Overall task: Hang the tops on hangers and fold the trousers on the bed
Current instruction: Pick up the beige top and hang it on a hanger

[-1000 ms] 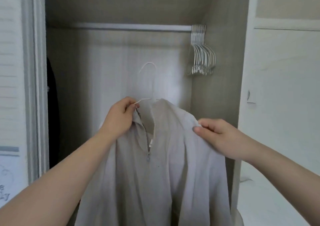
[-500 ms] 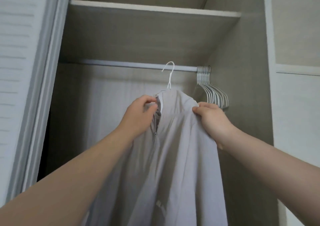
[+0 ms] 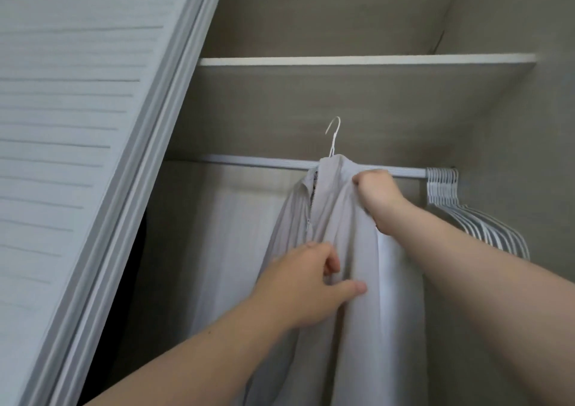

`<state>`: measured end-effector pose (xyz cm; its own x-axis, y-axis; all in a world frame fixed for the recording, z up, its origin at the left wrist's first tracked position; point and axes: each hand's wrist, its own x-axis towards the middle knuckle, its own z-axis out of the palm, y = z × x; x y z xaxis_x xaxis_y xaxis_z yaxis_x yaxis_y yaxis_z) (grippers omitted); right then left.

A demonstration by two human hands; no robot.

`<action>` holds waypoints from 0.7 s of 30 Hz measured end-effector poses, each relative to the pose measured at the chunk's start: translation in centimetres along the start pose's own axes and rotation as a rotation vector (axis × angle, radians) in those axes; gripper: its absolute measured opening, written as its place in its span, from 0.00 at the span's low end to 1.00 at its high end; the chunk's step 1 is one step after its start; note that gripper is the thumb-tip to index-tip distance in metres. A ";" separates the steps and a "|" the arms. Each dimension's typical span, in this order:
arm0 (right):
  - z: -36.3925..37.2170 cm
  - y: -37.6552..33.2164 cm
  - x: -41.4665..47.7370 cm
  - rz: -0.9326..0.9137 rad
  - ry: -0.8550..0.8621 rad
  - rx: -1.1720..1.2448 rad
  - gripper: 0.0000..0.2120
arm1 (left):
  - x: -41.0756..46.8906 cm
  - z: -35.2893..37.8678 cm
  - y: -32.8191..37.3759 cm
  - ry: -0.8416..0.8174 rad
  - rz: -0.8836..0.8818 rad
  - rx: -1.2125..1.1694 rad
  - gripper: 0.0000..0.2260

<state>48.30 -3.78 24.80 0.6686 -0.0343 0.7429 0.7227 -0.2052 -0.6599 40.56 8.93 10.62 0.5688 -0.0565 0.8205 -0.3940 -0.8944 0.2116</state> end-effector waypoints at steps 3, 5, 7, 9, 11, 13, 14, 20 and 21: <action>2.1 0.2 2.6 0.027 -0.007 0.046 0.11 | 2.2 1.1 0.1 -0.005 -0.090 0.086 0.25; 3.3 1.1 4.0 0.043 -0.019 0.089 0.10 | 3.4 2.2 -0.1 -0.012 -0.118 0.184 0.23; 4.3 2.2 5.3 0.033 -0.045 0.093 0.12 | 4.4 3.3 -0.8 -0.003 -0.112 0.305 0.16; 4.7 3.3 6.1 0.053 -0.036 0.098 0.14 | 4.9 4.0 -2.0 -0.003 -0.124 0.373 0.09; 5.1 4.4 6.7 0.122 -0.035 0.183 0.10 | 5.1 4.1 -3.3 -0.024 -0.132 0.406 0.06; 5.9 5.4 7.0 0.135 -0.055 0.250 0.04 | 5.1 3.9 -4.5 -0.039 -0.131 0.441 0.04; 6.4 5.9 7.1 0.128 -0.061 0.260 0.04 | 5.0 3.8 -5.0 -0.051 -0.130 0.458 0.04; 8.3 8.8 5.4 0.089 -0.163 0.157 0.09 | 3.9 3.5 -7.3 -0.118 -0.169 0.557 0.03; 8.4 9.0 5.0 0.066 -0.177 0.129 0.13 | 3.6 3.4 -7.6 -0.121 -0.171 0.574 0.03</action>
<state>59.62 2.40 21.64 0.7270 0.1306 0.6741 0.6855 -0.0811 -0.7235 48.05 13.99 10.17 0.6810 0.0890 0.7269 0.1429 -0.9897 -0.0127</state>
